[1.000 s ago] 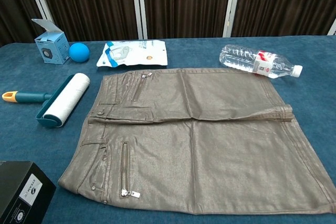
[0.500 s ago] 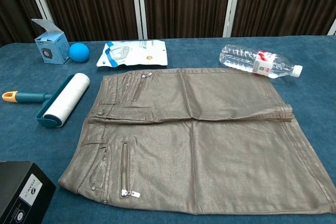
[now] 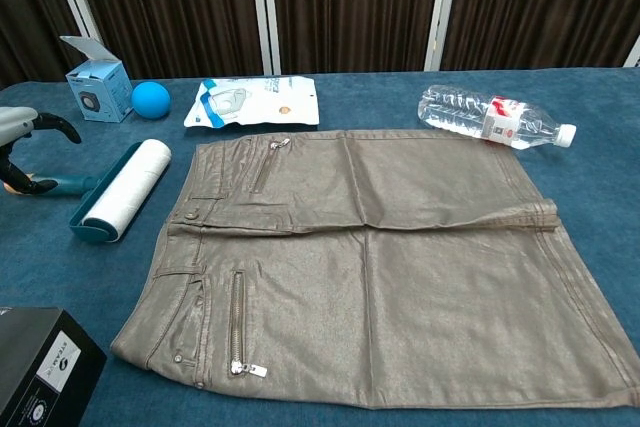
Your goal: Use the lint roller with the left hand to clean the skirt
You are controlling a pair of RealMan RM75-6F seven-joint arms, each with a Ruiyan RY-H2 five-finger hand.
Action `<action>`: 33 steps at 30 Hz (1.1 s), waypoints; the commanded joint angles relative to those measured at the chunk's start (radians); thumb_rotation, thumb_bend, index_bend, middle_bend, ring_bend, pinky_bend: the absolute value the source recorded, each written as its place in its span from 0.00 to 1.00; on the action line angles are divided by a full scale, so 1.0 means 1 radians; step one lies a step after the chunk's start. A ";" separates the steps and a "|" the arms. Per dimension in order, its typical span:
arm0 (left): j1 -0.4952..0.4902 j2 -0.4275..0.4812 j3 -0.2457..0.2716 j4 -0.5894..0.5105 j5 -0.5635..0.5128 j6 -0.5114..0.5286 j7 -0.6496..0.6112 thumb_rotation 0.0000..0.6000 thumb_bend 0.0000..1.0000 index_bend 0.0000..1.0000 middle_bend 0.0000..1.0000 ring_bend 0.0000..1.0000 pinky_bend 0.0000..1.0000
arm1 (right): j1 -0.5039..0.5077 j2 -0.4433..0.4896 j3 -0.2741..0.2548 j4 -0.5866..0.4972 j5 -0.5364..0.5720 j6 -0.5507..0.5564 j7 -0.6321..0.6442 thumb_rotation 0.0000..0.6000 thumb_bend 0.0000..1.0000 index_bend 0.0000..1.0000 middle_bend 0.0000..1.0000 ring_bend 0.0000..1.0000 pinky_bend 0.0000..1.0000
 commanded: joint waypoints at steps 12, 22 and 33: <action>-0.023 -0.046 0.025 0.030 0.015 -0.008 -0.008 1.00 0.40 0.26 0.16 0.12 0.20 | -0.005 0.011 -0.001 0.000 0.015 -0.002 0.013 1.00 0.00 0.00 0.00 0.00 0.00; -0.023 -0.054 0.027 0.021 0.010 0.008 0.003 1.00 0.40 0.32 0.23 0.16 0.24 | -0.007 0.013 -0.003 -0.002 0.015 -0.001 0.017 1.00 0.00 0.00 0.00 0.00 0.00; -0.023 -0.056 0.031 0.019 -0.013 -0.003 0.030 1.00 0.41 0.35 0.28 0.25 0.33 | -0.007 0.020 -0.003 -0.005 0.012 0.004 0.026 1.00 0.00 0.00 0.00 0.00 0.00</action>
